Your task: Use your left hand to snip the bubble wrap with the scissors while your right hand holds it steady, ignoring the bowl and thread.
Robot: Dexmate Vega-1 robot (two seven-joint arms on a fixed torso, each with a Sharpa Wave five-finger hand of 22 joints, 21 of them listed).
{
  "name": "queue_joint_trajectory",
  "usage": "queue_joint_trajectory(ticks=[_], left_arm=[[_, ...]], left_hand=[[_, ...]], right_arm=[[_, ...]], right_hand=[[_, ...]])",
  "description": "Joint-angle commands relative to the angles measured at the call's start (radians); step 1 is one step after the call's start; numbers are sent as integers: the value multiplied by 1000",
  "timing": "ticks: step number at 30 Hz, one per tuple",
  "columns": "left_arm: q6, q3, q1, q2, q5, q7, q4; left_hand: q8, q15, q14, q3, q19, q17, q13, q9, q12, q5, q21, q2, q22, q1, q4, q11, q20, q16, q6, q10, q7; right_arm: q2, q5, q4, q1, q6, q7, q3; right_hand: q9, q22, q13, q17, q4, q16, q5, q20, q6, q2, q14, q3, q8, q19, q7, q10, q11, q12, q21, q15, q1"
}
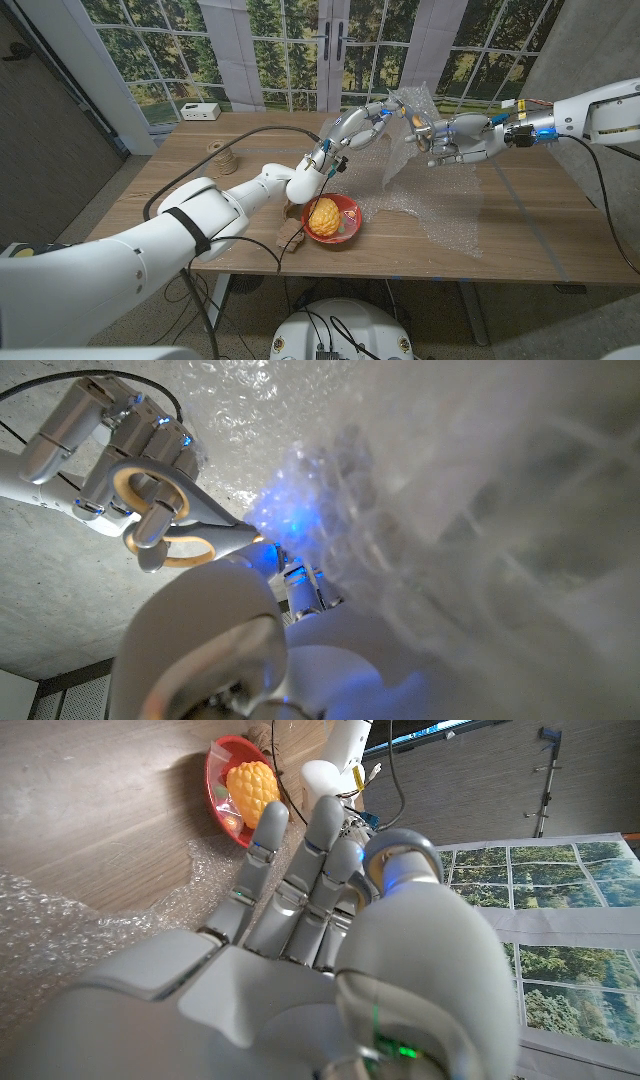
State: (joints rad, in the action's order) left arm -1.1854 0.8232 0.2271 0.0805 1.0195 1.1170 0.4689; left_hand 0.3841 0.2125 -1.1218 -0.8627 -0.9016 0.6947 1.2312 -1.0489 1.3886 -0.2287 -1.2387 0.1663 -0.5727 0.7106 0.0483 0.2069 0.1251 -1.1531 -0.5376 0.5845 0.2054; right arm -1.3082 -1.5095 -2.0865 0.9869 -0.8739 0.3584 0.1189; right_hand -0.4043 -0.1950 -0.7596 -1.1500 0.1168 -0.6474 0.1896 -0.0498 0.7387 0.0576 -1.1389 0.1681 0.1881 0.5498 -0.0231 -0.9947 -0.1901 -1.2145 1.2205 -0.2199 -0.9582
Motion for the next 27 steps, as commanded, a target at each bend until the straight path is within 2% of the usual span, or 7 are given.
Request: queue_joint_trajectory(ticks=[1,3,9,16,18,20,27], left_arm=[[-7,-36,13,-2,41,0,15],[-8,-38,14,-3,44,0,14],[-11,-47,18,-3,55,0,18],[-13,-56,21,-3,68,0,24],[-14,-57,22,-2,71,0,25],[-15,-59,23,-2,74,0,27],[-20,-67,28,-2,87,0,36]], left_hand=[[-2,9,1,2,0,0,2,1,13,5,6,4,4,-1,-3,-3,84,6,-10,-3,4],[-4,9,1,1,1,-1,-1,3,14,4,5,3,1,-2,-3,-2,83,6,-10,-6,4],[-5,9,0,4,0,-1,0,6,21,5,8,3,6,-2,-4,-2,83,5,-11,-7,5],[-5,9,-1,7,0,-1,-1,10,28,5,11,3,12,-3,-6,-2,83,4,-14,-9,4],[-5,9,1,6,1,-3,-3,9,27,5,11,3,10,-4,-6,-1,82,6,-14,-11,5],[-5,9,1,8,-2,-3,-7,9,26,5,12,3,13,-3,-7,-1,83,6,-13,-14,5],[-4,9,1,8,0,-4,-5,9,33,5,15,3,15,-4,-7,-1,83,5,-13,-12,5]], right_arm=[[9,46,4,-3,27,68,-16],[2,65,-3,-5,35,79,-19],[1,81,2,-12,51,117,-31],[-5,83,-5,8,48,106,-11],[0,72,-7,19,42,89,3],[3,81,-11,31,45,83,17],[19,57,-21,54,17,17,51]], right_hand=[[12,3,-5,-2,1,-9,8,-29,-33,-30,10,-20,-12,8,-9,14,-4,3,6,-2,11],[22,5,-4,1,-5,-8,12,-24,-76,-42,18,-34,-22,5,-15,24,-5,7,4,-2,28],[45,10,-3,4,-19,-1,21,-10,-158,-72,43,-69,-24,5,-26,46,0,15,-2,0,71],[62,12,20,20,-25,3,30,-6,-203,-71,37,-79,-19,10,-15,42,3,27,-7,-3,83],[70,12,28,26,-25,2,34,-7,-173,-66,34,-80,-4,9,-19,29,3,27,-10,-4,80],[81,11,29,24,-10,-5,43,-20,-97,-44,26,-67,21,6,-26,19,-6,23,-15,-4,46],[96,5,23,17,10,-27,49,-46,50,4,3,-44,52,8,-54,-37,-11,-1,-9,-6,-17]])
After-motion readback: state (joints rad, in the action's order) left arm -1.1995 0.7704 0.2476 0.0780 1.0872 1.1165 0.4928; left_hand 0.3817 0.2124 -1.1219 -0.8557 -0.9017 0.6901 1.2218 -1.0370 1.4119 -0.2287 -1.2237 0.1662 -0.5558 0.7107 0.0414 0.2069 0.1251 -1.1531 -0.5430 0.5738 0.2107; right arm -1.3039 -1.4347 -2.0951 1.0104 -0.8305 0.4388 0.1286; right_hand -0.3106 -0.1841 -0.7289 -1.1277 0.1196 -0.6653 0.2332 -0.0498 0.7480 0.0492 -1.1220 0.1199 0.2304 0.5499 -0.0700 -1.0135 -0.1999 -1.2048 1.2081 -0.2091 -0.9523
